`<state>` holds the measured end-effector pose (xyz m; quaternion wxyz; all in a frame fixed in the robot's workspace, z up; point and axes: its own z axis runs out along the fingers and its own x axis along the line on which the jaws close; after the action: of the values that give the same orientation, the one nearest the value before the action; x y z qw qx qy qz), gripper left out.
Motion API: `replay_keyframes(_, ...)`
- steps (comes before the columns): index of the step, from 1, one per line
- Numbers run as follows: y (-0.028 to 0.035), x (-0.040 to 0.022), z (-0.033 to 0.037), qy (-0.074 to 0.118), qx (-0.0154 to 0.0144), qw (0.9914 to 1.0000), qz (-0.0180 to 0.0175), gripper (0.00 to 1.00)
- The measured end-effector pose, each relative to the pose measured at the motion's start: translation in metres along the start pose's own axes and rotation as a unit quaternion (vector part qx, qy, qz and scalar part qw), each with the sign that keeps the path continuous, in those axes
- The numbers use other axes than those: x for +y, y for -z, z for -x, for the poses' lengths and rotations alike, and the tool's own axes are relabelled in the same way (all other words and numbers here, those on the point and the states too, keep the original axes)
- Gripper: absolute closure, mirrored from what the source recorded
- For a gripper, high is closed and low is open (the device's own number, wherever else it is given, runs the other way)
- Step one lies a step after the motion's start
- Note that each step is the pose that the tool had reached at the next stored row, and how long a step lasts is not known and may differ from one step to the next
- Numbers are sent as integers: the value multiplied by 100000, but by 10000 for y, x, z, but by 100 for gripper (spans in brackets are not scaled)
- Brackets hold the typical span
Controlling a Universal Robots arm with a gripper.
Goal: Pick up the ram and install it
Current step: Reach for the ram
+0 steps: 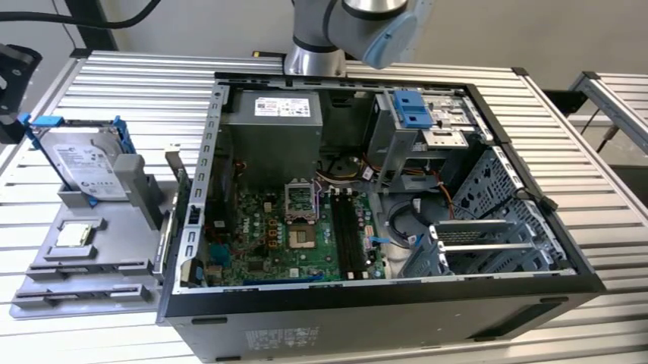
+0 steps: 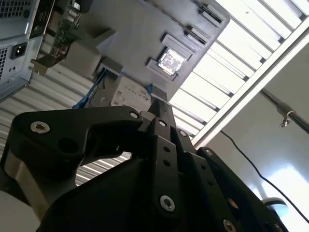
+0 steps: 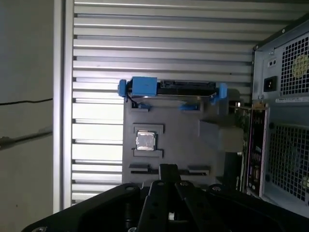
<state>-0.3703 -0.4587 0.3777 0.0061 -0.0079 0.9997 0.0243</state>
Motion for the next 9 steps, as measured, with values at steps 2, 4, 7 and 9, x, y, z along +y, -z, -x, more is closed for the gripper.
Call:
replay_keyframes(2,0,-71,-2,-9,10,100000,2,100)
replay_keyframes(4,1,-143,-3,-10,24,100000,1,100)
replay_keyframes(7,2,-251,-4,-7,47,100000,-1,100)
replay_keyframes(9,2,-321,-6,-10,59,100000,2,100)
